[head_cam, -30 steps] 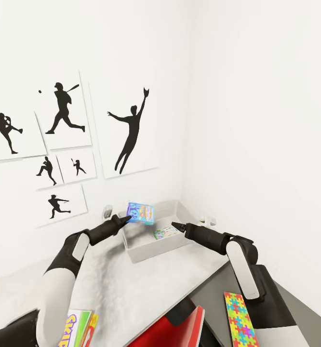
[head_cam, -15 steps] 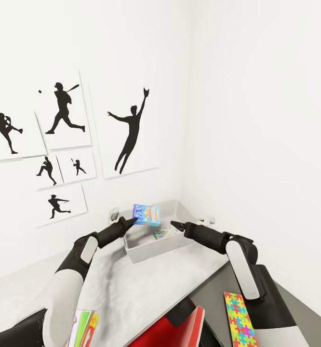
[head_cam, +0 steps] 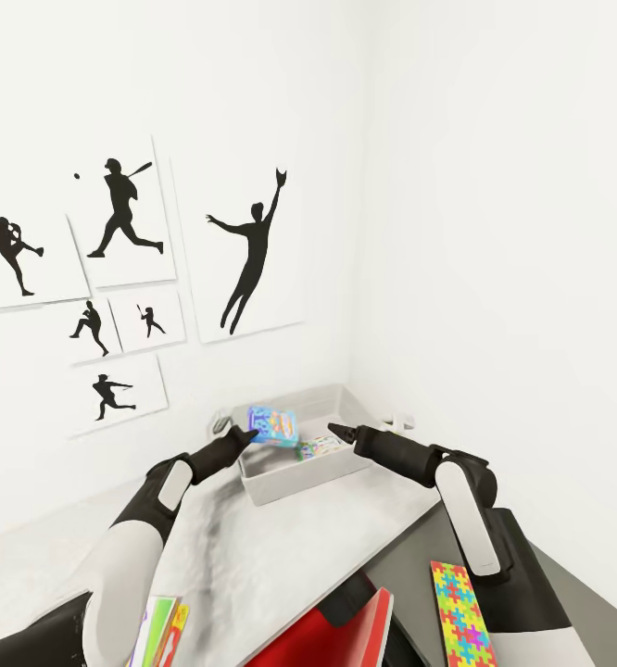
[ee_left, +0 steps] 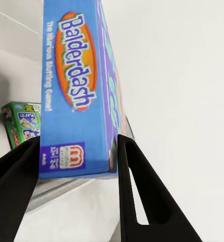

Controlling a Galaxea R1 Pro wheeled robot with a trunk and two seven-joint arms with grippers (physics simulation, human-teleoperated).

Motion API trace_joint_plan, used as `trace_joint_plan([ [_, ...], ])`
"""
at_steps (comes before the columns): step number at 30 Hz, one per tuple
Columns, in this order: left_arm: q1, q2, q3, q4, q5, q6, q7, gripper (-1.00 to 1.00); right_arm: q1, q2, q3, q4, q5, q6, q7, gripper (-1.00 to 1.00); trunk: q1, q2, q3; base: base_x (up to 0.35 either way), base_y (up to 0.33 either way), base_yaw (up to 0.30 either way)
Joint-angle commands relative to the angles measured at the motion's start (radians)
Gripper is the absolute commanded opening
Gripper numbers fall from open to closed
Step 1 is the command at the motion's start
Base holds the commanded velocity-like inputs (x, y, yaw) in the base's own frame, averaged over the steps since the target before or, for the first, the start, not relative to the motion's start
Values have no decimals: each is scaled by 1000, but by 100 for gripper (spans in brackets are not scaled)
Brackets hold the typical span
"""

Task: Put all the toys in the child's room - the three board games (two on the bed and one on the table), the two jigsaw puzzles on the table, and the tennis ball on the table - inside the toy box on the table in the child's room.

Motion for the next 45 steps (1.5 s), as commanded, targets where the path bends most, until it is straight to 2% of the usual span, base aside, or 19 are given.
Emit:
trace_joint_plan([
  [1, -1, -1, 7, 0, 4, 8, 10, -100, -1, 0, -1, 0, 8, 4, 8, 100, 0, -2, -2, 0, 0, 0],
  [3, -1, -1, 13, 0, 5, 5, 51, -100, -1, 0, -1, 0, 8, 4, 8, 100, 0, -2, -3, 0, 0, 0],
  [9, -1, -1, 19, 0, 5, -4, 94, -100, -1, 0, -1, 0, 8, 4, 8, 100, 0, -2, -8, 0, 0, 0],
  [23, -1, -12, 20, 0, 5, -6, 100, -100, -1, 0, -1, 0, 8, 4, 8, 100, 0, -2, -26, 0, 0, 0],
  [45, -1, -12, 20, 0, 5, -8, 100, -100, -1, 0, 0, 0, 8, 3, 8, 100, 0, -2, -35, 0, 0, 26],
])
